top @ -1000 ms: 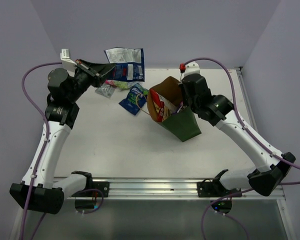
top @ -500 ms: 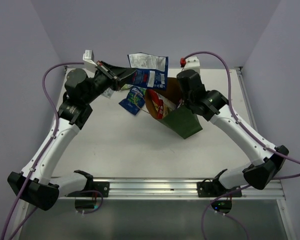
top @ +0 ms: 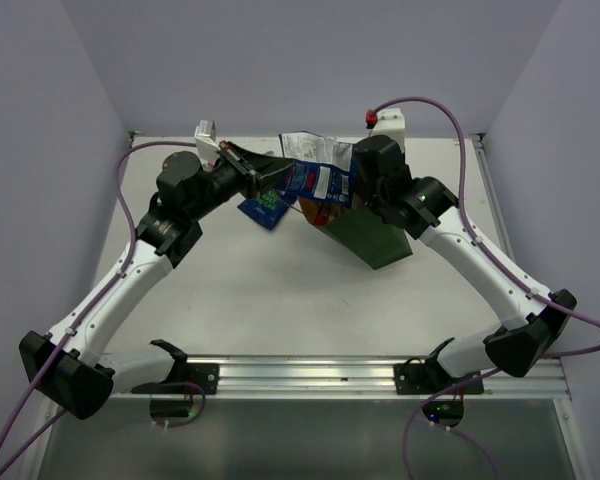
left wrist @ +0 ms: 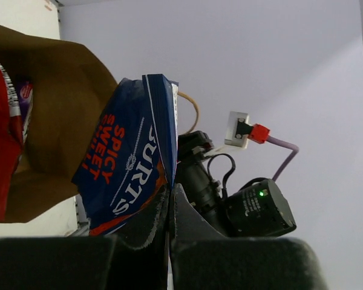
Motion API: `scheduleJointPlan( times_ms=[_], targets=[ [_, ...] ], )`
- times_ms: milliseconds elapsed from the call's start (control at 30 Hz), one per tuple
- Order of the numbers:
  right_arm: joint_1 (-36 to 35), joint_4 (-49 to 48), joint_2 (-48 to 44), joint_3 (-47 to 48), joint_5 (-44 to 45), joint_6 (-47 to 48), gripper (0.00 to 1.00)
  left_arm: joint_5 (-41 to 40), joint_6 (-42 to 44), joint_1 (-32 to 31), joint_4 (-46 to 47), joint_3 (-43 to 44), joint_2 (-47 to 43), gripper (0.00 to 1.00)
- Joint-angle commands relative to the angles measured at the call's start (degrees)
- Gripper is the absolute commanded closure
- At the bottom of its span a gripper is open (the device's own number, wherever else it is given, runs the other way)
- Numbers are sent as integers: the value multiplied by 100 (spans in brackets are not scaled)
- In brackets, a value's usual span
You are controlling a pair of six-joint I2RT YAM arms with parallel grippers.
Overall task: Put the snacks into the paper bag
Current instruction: Place the snack in the paper bag.
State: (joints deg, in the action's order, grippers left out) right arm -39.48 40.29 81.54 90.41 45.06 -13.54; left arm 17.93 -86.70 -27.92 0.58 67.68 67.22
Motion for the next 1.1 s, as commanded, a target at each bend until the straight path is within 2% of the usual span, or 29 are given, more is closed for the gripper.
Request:
scheduleJointPlan(
  times_ms=[0, 300, 833, 1067],
  targets=[
    [-51, -390, -156, 135, 152, -193, 100, -159, -225, -55, 521, -228, -25, 100],
    [-94, -391, -208, -23, 91, -281, 100, -352, -295, -310, 663, -466, 133, 100],
    [-139, -364, -156, 20, 56, -386, 100, -439, -471, -451, 355, -756, 72, 100],
    [-200, -373, -156, 12, 231, -430, 100, -510, -568, -451, 565, -581, 449, 100]
  ],
)
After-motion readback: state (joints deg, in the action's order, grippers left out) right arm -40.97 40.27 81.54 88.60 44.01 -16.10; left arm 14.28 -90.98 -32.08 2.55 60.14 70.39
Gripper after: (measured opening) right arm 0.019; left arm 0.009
